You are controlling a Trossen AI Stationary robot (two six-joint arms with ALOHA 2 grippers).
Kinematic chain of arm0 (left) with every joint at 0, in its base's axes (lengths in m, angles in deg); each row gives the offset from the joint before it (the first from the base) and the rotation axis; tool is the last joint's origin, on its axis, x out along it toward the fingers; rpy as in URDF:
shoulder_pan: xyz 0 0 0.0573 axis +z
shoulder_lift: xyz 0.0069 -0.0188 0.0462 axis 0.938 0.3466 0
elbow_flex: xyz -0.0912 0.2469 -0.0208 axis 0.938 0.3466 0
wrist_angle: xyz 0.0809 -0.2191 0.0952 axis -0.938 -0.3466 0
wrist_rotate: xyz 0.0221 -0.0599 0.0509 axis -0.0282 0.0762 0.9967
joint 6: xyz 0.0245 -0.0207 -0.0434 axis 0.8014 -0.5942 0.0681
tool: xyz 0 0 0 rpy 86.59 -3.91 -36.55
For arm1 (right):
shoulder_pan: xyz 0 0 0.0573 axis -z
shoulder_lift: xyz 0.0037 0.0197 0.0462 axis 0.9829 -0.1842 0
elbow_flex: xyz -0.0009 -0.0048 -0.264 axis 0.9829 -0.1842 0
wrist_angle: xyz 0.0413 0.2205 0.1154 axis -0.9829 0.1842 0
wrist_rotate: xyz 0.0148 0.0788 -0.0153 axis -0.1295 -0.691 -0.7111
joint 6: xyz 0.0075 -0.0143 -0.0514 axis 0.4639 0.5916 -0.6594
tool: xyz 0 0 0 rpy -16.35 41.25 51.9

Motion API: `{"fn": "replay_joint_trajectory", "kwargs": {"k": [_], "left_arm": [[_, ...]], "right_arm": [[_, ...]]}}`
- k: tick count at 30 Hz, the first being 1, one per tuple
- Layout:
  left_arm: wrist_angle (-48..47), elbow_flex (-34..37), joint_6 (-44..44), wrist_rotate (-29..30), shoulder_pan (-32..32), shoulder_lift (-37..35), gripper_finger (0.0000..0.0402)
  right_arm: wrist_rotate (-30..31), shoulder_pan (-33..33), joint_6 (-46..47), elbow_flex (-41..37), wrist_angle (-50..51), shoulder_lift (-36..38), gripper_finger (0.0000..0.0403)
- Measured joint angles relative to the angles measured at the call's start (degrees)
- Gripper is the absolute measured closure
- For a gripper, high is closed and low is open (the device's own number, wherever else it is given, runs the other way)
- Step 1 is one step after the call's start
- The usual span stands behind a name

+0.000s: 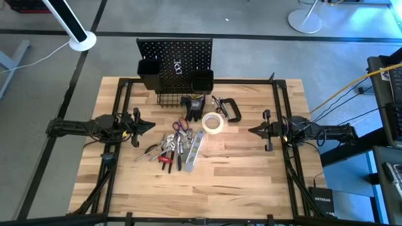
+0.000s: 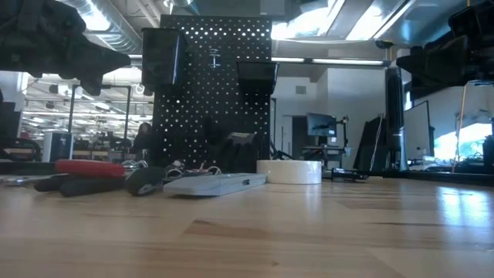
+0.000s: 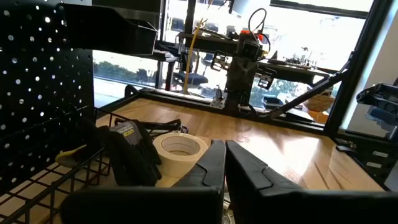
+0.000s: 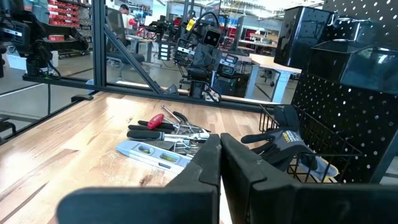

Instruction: Hang tools onto peg board

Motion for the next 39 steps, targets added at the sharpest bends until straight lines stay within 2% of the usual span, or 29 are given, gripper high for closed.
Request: {"fn": "replay_joint_trajectory", "kwargs": {"k": [14, 19, 29, 33, 39], "left_arm": [[0.0, 0.0, 0.0, 0.0, 0.0, 0.0, 0.04], [0.0, 0.0, -0.3, 0.1, 0.0, 0.0, 0.04], [3.6, 0.0, -11.0, 0.2, 0.0, 0.0, 0.04], [6.6, 0.0, -10.4, 1.0, 0.0, 0.0, 0.04], [12.2, 0.1, -5.2, 3.1, 0.0, 0.7, 0.04]], "right_arm": [[0.3, 0.0, 0.4, 0.0, -0.8, 0.0, 0.0393], [0.2, 0.0, 9.6, 0.0, -1.3, 0.0, 0.0393], [0.0, 0.0, 19.3, 0.0, -4.1, 0.0, 0.0393], [0.1, 0.0, 20.4, 0.0, -6.6, 0.0, 0.0393], [4.4, 0.0, 20.4, 0.0, -9.7, -0.2, 0.0393]]}}
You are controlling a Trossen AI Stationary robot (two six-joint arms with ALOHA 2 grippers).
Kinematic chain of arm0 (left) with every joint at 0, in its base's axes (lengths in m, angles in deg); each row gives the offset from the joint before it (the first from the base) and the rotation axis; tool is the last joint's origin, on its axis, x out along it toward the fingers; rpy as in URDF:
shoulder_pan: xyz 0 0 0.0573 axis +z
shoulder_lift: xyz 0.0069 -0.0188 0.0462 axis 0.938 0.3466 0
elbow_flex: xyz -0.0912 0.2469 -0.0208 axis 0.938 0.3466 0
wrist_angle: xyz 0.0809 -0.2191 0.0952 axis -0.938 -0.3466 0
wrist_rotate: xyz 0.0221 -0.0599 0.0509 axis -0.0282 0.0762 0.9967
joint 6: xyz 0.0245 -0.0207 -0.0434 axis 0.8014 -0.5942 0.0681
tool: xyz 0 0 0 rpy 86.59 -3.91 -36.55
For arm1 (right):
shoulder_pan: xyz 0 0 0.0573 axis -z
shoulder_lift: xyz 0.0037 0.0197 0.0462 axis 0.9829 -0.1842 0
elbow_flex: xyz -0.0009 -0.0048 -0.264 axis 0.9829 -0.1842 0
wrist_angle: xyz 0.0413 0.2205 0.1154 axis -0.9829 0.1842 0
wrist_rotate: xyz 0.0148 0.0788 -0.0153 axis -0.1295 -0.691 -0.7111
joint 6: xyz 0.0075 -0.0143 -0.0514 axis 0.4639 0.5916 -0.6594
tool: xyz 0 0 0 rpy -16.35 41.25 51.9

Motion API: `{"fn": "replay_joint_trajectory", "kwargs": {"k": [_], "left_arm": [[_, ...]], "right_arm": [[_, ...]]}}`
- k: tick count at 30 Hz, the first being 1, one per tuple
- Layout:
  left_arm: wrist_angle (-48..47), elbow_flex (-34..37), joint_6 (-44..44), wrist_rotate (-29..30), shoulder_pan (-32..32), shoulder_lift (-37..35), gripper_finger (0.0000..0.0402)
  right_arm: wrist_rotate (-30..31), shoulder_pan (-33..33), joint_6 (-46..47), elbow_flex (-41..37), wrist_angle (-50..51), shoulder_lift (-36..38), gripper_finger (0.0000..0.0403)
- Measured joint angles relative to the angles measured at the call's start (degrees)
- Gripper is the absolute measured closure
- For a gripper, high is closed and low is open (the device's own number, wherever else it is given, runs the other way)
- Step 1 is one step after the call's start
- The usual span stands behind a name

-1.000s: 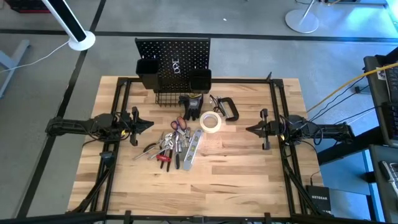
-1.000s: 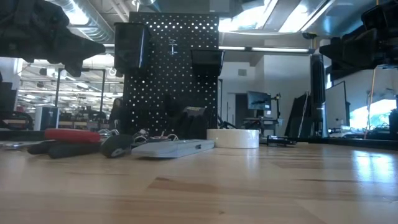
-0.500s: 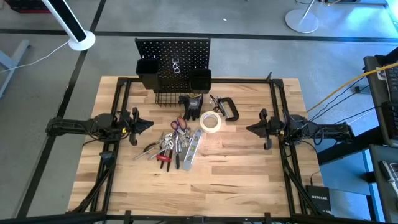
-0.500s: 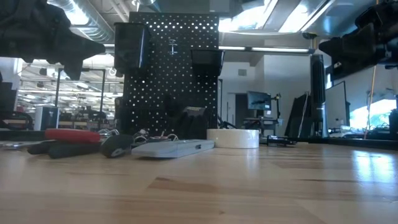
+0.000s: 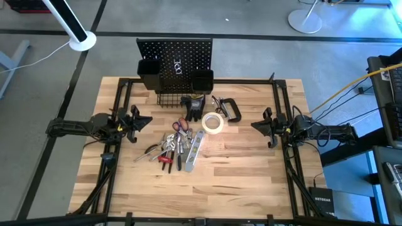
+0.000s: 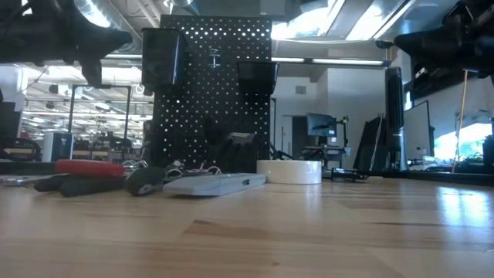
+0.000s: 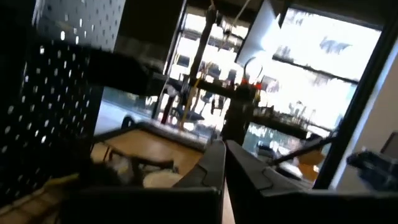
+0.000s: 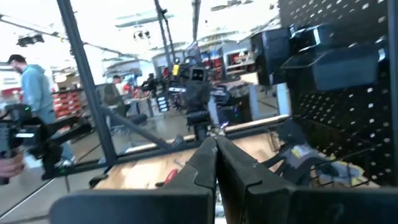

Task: Hang tools onto peg board
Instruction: Put the masking tape into the wire basket on the pegboard

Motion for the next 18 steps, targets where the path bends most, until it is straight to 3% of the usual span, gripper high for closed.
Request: {"fn": "replay_joint_trajectory", "kwargs": {"k": [8, 18], "left_arm": [[7.5, 0.0, 3.5, 0.0, 0.0, 7.2, 0.04], [14.9, 0.0, 8.6, -0.2, 0.0, 18.2, 0.04]], "right_arm": [[2.2, 0.0, 0.0, 0.0, -5.8, -5.5, 0.0393], [3.2, 0.0, -0.7, 7.4, -8.5, -24.7, 0.0393]]}}
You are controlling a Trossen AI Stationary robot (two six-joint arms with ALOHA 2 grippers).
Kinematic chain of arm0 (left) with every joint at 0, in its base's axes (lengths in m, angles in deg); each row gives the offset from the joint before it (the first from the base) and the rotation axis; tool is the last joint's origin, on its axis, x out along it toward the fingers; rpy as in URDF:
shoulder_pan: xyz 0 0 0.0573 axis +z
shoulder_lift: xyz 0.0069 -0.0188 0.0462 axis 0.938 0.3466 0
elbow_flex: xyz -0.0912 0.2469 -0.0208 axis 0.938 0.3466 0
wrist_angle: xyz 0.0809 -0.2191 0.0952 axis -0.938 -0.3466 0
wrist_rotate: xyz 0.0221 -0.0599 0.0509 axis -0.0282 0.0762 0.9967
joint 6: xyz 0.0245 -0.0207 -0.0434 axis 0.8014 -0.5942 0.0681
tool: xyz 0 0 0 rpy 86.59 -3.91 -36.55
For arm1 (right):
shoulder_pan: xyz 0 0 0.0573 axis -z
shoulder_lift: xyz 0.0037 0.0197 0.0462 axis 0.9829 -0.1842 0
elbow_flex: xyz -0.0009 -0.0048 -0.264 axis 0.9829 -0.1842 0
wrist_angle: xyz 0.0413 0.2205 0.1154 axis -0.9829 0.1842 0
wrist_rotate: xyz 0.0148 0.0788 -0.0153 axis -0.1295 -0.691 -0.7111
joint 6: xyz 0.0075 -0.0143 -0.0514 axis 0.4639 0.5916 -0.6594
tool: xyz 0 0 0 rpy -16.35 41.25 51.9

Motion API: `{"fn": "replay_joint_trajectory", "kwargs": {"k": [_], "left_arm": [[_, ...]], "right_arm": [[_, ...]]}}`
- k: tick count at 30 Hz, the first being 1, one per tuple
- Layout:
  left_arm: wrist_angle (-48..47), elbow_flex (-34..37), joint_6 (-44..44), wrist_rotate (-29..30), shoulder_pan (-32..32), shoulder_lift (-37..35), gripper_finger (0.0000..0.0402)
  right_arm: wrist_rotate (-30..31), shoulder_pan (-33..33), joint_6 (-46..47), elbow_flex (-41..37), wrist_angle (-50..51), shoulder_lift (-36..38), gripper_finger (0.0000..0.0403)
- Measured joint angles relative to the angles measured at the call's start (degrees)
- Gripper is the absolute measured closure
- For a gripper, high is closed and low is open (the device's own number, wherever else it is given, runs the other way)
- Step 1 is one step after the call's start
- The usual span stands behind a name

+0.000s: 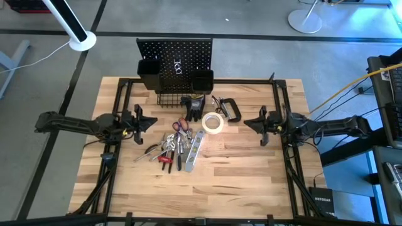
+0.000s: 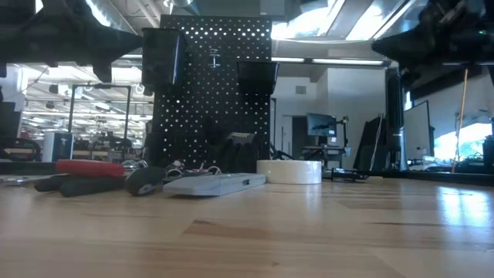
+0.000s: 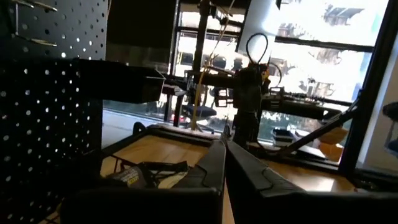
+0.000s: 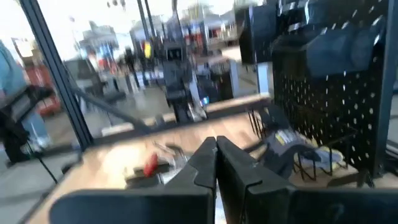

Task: Hang tools onto peg board
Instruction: Put the masking tape into the wire basket on the pegboard

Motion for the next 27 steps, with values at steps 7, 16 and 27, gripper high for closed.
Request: {"fn": "replay_joint_trajectory", "kwargs": {"k": [7, 16, 27], "left_arm": [[0.2, 0.0, -0.8, 0.0, 0.0, 1.6, 0.04], [0.2, 0.0, -1.4, 0.0, 0.0, 1.6, 0.04], [-0.4, 0.0, -3.4, 0.0, -0.4, 3.5, 0.04]], "right_arm": [[-0.1, 0.0, -6.2, 7.3, -0.3, -15.3, 0.0393], [0.4, 0.0, -9.8, 17.3, -0.4, -33.6, 0.0393], [2.0, 0.0, -11.5, 25.2, 1.9, -50.0, 0.0393]]}}
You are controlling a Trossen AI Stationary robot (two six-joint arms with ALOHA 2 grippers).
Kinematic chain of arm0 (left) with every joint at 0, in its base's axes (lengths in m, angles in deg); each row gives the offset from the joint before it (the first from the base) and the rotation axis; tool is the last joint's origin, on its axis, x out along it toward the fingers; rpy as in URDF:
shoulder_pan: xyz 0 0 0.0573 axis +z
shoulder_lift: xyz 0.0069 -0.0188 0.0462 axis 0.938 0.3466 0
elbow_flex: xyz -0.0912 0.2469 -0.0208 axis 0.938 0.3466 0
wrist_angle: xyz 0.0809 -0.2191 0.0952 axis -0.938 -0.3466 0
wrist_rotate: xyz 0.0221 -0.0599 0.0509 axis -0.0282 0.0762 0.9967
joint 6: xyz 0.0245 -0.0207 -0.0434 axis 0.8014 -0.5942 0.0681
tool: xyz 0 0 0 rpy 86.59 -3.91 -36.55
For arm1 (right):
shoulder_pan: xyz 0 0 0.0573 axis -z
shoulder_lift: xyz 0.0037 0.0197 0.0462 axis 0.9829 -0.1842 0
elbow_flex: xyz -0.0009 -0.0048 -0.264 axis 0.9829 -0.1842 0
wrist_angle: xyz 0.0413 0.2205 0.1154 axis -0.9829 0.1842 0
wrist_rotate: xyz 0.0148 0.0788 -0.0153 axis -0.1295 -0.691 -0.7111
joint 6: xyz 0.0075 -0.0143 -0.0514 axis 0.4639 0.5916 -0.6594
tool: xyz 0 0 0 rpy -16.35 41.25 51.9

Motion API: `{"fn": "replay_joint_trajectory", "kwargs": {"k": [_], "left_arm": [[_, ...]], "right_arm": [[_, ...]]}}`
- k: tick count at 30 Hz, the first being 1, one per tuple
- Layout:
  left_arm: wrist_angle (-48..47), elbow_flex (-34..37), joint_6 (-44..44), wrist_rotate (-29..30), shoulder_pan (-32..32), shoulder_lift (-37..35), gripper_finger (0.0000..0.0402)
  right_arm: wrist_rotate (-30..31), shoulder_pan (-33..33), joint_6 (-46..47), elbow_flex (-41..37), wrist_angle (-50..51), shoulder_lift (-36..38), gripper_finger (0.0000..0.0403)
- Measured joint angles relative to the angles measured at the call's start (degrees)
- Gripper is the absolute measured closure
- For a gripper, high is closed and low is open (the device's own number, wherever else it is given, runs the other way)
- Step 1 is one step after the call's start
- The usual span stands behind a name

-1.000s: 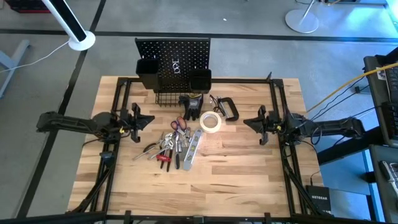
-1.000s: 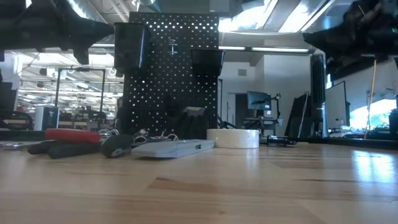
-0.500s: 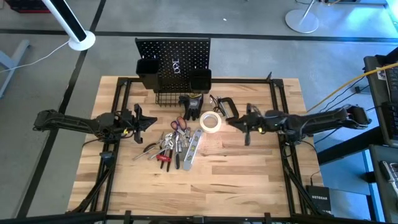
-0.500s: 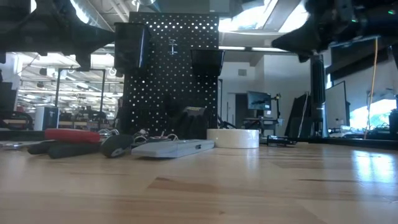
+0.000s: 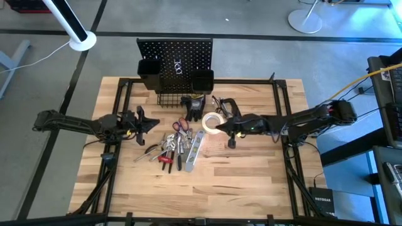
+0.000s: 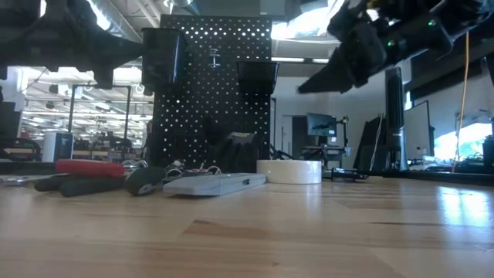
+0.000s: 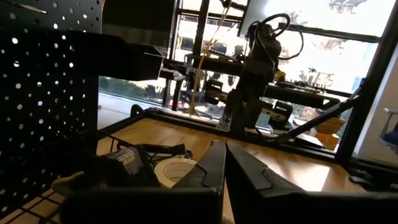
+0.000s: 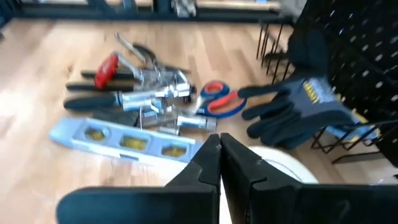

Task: Hang tools onto peg board
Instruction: Put the masking tape into the wire basket on the pegboard

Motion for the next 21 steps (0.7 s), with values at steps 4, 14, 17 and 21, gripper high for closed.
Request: {"fn": "replay_joint_trajectory", "kwargs": {"k": [4, 14, 17, 21], "left_arm": [[0.3, 0.0, -0.2, 0.0, 0.0, 0.8, 0.04], [0.6, 0.0, 0.3, 0.0, 0.0, 0.8, 0.04], [0.6, 0.0, 0.1, 0.2, 0.0, 0.8, 0.04], [0.5, 0.0, -0.6, 0.2, 0.0, 0.8, 0.04]], "right_arm": [[1.5, 0.0, -1.3, 1.9, 1.8, -4.0, 0.0371], [3.5, 0.9, -4.9, 5.2, 3.4, -9.8, 0.0235], [4.8, 2.2, -5.0, 5.8, 4.9, -11.8, 0.021], [4.8, 3.8, -5.0, 5.8, 5.5, -14.7, 0.0194]]}}
